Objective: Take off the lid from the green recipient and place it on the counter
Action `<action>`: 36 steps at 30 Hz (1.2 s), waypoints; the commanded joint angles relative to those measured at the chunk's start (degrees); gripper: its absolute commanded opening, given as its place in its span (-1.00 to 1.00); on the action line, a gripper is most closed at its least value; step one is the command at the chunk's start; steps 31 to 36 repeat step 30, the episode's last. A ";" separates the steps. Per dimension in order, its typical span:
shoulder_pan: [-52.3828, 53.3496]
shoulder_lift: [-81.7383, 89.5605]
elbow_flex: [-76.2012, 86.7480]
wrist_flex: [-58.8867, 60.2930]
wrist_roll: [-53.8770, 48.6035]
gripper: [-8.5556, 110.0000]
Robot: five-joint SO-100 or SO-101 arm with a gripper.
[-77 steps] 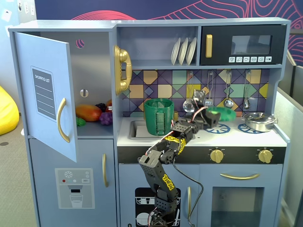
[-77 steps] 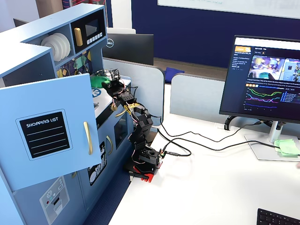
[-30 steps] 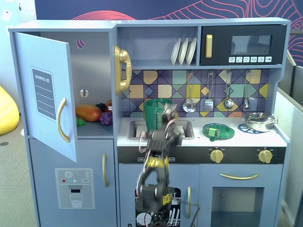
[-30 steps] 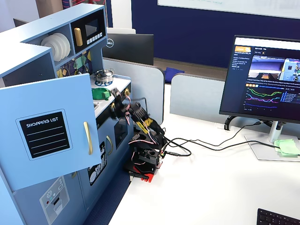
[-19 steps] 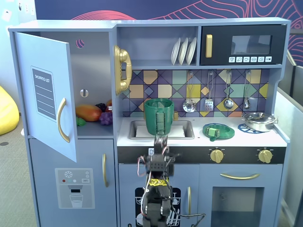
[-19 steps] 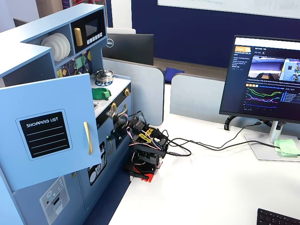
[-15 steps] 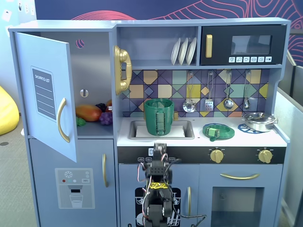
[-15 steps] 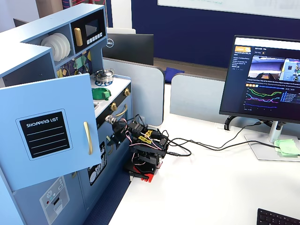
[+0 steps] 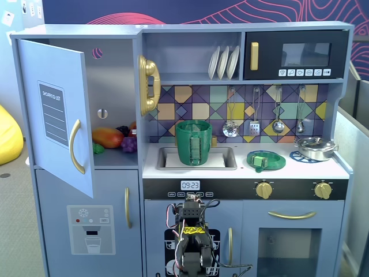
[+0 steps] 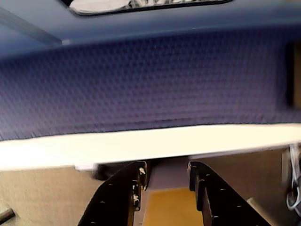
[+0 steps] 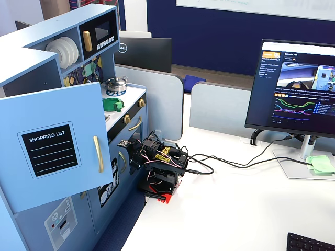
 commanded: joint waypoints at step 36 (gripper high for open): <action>1.23 -0.35 0.09 10.37 3.69 -0.84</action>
